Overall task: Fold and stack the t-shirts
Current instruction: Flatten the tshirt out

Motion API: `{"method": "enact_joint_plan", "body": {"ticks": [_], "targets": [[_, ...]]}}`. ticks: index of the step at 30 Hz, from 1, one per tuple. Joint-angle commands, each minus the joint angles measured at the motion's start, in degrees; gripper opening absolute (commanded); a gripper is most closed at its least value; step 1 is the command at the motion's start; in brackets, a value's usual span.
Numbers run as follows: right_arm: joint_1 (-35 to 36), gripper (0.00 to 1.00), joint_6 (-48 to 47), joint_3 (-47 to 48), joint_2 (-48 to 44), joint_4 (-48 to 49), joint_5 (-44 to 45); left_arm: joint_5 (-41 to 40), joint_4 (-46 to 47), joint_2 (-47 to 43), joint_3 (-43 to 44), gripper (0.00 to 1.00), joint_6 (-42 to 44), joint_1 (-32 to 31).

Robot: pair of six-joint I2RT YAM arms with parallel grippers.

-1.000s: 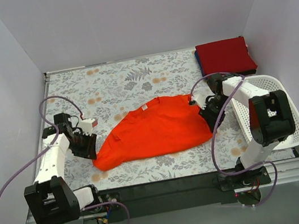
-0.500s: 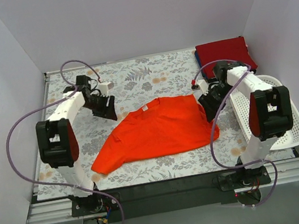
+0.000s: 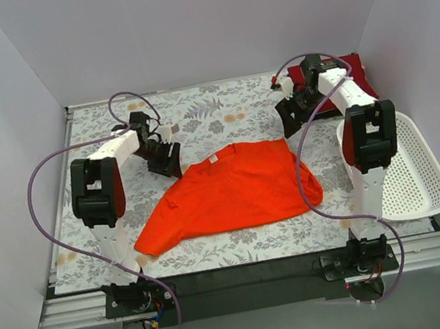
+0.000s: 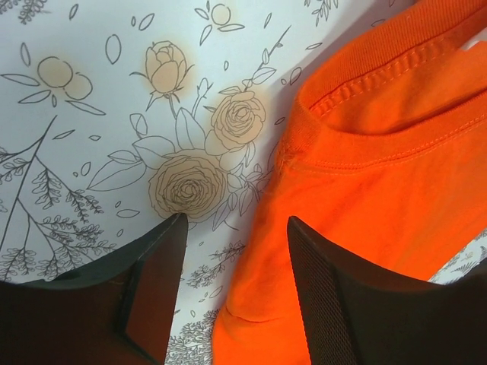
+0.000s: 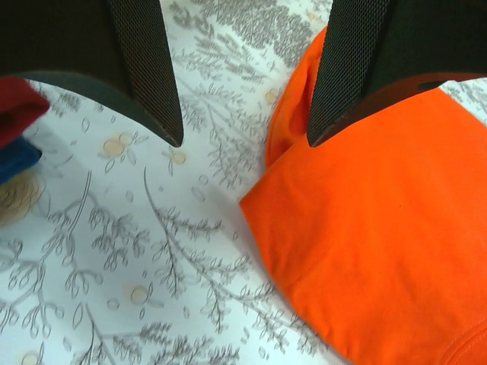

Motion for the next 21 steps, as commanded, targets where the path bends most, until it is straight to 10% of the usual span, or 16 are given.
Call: {"method": "enact_joint_plan", "body": {"ticks": [1,13,21], "targets": [[1.4,0.73,0.8,5.5,3.2,-0.2,-2.7,0.1,0.3,0.1,0.6,0.54,-0.8,-0.7],[2.5,0.62,0.5,7.5,10.6,-2.2,-8.0,4.2,-1.8,5.3,5.2,0.54,-3.3,-2.1],[2.6,0.19,-0.4,9.4,13.0,-4.1,-9.8,6.5,-4.2,9.3,8.0,0.42,-3.8,-2.7]]}}
